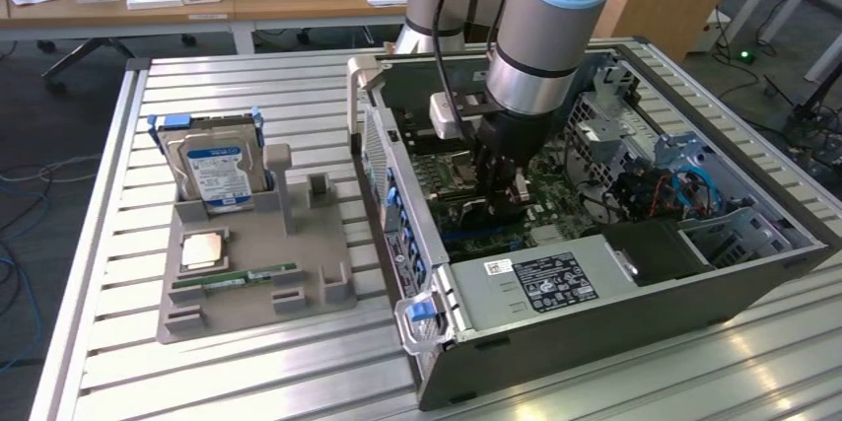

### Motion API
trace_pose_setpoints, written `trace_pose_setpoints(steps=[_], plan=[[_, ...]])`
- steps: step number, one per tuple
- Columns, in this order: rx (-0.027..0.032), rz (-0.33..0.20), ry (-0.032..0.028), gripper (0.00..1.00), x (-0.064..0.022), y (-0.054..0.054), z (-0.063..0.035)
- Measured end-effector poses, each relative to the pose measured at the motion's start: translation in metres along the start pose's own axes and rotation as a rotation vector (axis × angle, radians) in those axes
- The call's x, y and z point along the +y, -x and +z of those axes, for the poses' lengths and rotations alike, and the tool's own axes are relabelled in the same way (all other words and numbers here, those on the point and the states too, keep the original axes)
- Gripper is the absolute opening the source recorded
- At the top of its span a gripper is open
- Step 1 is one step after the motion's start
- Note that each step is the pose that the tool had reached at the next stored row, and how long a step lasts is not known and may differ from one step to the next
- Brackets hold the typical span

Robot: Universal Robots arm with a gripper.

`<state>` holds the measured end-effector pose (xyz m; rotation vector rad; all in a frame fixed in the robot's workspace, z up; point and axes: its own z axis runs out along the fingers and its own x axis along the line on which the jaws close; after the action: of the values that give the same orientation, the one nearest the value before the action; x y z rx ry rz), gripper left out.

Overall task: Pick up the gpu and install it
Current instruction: 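Insert the gpu into the slot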

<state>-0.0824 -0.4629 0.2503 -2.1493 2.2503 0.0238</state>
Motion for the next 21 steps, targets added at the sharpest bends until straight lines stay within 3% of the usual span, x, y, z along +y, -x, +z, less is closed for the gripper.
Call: trace_pose_setpoints(steps=[2, 5, 21], plan=[[0.0000, 0.000, 0.0000, 0.38, 0.0000, 0.0000, 0.0000], [0.0003, 0.000, 0.0001, 0.27, 0.0000, 0.0000, -0.0001], [0.0003, 0.000, 0.0001, 0.26, 0.0001, -0.0001, 0.0019]])
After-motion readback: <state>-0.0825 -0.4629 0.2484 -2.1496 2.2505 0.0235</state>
